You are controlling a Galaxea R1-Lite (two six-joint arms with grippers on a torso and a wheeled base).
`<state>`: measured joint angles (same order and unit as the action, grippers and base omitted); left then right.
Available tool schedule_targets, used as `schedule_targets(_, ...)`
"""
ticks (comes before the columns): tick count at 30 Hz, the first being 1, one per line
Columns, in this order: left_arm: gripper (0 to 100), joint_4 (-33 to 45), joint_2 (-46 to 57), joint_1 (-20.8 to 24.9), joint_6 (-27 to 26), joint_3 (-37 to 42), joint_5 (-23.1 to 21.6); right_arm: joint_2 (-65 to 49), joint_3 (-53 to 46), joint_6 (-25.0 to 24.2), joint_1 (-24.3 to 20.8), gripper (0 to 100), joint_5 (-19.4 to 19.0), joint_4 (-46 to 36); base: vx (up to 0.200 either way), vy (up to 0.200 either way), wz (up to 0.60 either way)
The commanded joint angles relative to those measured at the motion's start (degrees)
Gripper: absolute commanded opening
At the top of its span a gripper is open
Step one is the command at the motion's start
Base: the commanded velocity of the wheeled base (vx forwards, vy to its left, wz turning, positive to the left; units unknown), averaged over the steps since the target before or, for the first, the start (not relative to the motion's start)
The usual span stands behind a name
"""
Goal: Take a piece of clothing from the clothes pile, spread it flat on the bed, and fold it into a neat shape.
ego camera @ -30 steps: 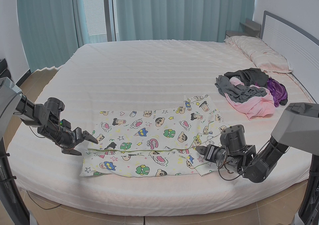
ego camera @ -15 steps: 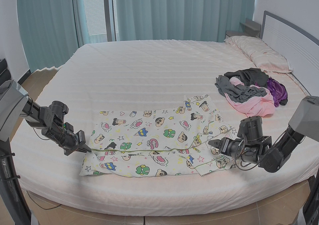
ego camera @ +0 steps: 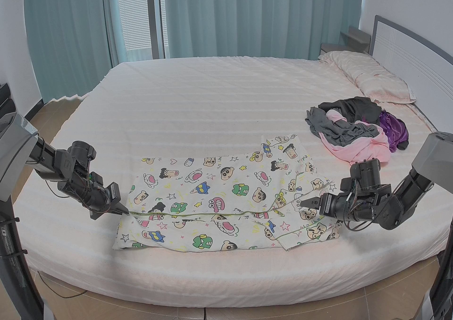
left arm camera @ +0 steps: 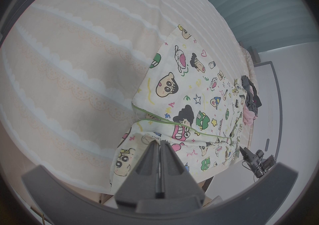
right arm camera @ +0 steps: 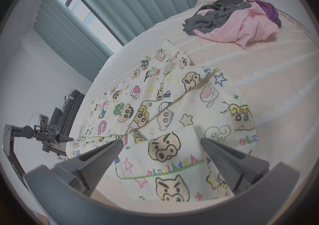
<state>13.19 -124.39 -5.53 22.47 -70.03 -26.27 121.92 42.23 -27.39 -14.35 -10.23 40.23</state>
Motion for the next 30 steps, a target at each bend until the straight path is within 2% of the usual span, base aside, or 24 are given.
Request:
schedule_targets(1, 0, 0.08, 0.47, 0.00, 0.03, -0.01, 0.08, 4.47, 2.24, 1.73, 1.60, 100, -2.25, -0.15, 0.000, 0.000, 0.00)
schedule_targets(5, 0, 0.08, 0.47, 0.00, 0.03, -0.10, 0.17, 5.61, 1.98, 2.78, 2.92, 100, -5.33, -0.06, 0.000, 0.000, 0.00)
schedule_targets(6, 0, 0.08, 0.47, 0.00, 0.03, -0.10, 0.17, 5.61, 1.98, 2.78, 2.92, 0, -5.33, -0.06, 0.000, 0.000, 0.00)
schedule_targets(17, 0, 0.78, 2.49, -0.79, 0.12, 0.43, 0.26, 5.61, -0.74, 2.34, 5.12, 0, -10.07, 1.69, 0.000, 0.000, 0.00)
schedule_targets(22, 0, 4.65, 4.77, -1.41, -0.06, 0.51, 0.34, 2.36, -7.25, 0.50, 6.70, 0, -11.74, 12.94, 0.000, 0.000, 0.00)
schedule_targets(30, 0, 4.48, 3.98, -1.41, -0.06, 0.07, 0.43, 1.83, -10.15, -0.47, 6.70, 0, -12.80, 18.83, 0.000, 0.000, 0.00)
